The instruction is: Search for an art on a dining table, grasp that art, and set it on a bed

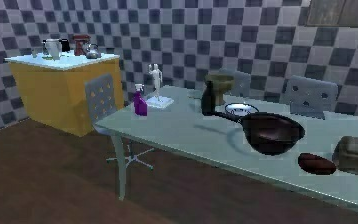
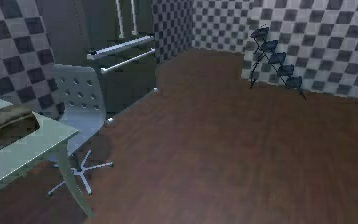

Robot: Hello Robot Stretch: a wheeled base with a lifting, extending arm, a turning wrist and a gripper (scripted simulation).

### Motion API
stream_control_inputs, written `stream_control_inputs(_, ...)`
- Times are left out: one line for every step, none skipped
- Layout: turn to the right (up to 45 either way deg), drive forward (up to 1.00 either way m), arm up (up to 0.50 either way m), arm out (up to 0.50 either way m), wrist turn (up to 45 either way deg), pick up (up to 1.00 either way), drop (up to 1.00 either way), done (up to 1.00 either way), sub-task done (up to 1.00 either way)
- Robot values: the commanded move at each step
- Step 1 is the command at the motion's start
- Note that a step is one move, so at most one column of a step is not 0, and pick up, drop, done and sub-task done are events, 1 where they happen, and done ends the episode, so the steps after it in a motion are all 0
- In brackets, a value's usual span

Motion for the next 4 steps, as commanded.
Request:
stream_control_inputs(-15.0,0.0,0.0,0.0,0.0,0.0,0.0,0.0,0.0)
stream_control_inputs(0.0,0.4,0.0,0.0,0.0,0.0,0.0,0.0,0.0)
stream_control_inputs(-45.0,0.0,0.0,0.0,0.0,0.0,0.0,0.0,0.0)
stream_control_inputs(-30.0,0.0,0.0,0.0,0.0,0.0,0.0,0.0,0.0)
